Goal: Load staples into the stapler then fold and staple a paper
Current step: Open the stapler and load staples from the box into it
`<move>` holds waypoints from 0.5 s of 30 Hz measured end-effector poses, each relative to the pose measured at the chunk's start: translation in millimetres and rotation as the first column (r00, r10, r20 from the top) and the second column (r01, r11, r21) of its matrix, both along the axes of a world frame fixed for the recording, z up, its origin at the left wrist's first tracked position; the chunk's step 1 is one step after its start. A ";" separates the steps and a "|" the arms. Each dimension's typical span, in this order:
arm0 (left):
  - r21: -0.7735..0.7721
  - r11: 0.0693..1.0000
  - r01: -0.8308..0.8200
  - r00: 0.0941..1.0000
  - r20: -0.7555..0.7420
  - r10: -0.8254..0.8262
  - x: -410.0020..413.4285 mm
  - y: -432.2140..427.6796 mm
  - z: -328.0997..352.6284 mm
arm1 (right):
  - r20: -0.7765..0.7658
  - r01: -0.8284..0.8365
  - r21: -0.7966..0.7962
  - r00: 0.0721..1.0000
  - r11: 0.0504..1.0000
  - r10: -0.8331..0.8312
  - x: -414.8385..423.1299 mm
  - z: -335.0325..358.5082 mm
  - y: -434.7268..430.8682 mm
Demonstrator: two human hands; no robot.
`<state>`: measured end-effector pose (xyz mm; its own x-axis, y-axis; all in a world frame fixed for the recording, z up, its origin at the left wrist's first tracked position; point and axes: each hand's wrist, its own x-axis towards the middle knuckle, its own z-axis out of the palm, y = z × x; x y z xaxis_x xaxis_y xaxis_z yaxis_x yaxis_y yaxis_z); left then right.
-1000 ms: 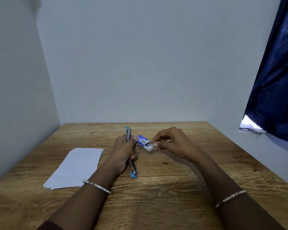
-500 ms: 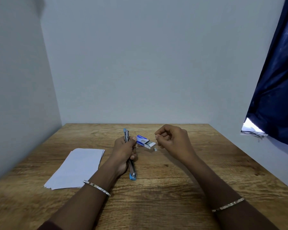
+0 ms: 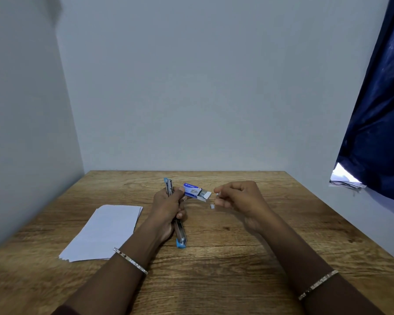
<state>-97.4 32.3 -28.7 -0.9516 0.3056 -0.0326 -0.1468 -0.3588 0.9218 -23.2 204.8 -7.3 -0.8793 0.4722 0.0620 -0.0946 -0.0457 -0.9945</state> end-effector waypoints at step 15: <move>0.007 0.988 0.152 0.976 -0.160 -0.149 6.1 3.6 1.4 | 0.001 -0.057 -0.131 0.998 0.990 0.058 -0.2 -3.2 2.0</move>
